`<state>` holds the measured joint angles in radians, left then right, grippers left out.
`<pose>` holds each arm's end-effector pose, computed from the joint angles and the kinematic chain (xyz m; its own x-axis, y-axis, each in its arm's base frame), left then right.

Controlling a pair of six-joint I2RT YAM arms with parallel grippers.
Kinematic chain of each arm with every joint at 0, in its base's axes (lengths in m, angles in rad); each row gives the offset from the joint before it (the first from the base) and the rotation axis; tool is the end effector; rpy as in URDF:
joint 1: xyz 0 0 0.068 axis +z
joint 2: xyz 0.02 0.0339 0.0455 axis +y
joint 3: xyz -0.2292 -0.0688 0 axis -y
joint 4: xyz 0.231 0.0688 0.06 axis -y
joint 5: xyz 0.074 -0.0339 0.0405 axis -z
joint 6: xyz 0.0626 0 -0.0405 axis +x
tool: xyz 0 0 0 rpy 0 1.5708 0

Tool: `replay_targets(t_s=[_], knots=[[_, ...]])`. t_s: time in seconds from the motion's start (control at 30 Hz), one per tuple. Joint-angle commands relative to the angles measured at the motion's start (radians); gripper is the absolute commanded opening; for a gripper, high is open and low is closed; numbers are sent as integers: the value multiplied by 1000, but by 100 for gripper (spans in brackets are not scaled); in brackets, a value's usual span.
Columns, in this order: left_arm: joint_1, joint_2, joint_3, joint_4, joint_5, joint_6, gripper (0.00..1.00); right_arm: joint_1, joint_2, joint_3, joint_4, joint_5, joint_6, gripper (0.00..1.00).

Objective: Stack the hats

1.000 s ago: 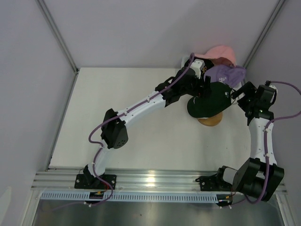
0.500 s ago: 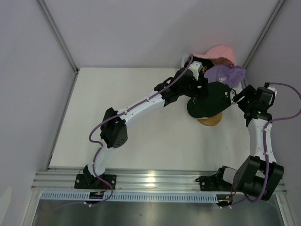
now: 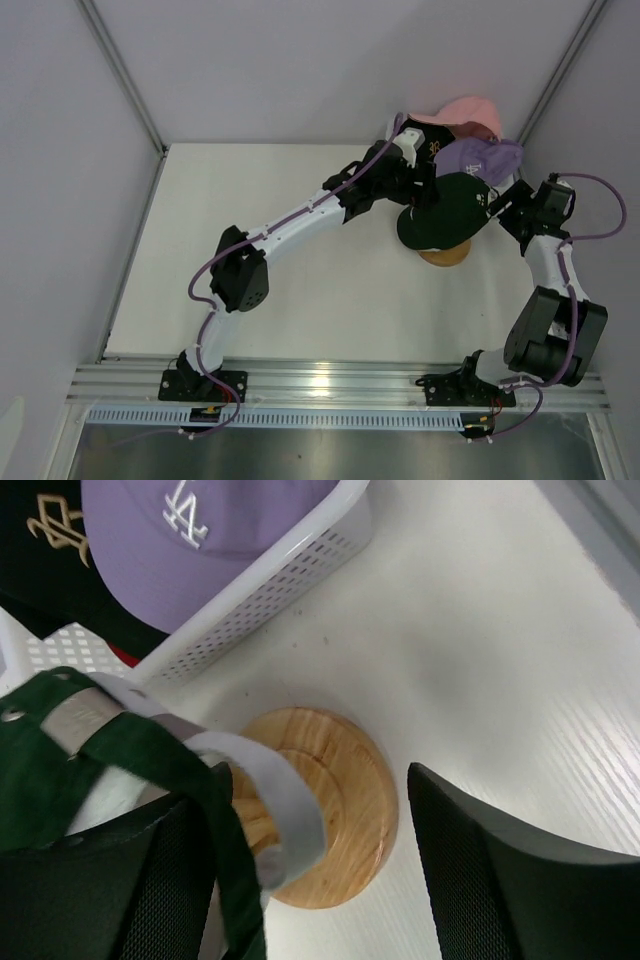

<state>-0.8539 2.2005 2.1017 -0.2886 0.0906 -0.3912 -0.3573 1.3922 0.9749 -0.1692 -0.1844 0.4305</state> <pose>0.3354 -0.3935 0.2842 -0.5367 0.0379 -0.8429 0.6503 0.6551 -0.3846 0.3110 -0.1038 0.2253 -0.3874 0.5825 -0.7145 0.3988 0.8047 0.4398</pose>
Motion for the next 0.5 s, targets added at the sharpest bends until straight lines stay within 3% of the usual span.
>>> replay_targets(t_s=[0.0, 0.3, 0.47], knots=[[1, -50, 11, 83, 38, -6, 100, 23, 53, 50, 143, -63, -33, 72], [-20, 59, 150, 141, 80, -5, 99, 84, 232, 62, 138, -29, -32, 39], [-20, 113, 169, 169, 69, -6, 99, 152, 283, 27, 154, -30, -33, 35]])
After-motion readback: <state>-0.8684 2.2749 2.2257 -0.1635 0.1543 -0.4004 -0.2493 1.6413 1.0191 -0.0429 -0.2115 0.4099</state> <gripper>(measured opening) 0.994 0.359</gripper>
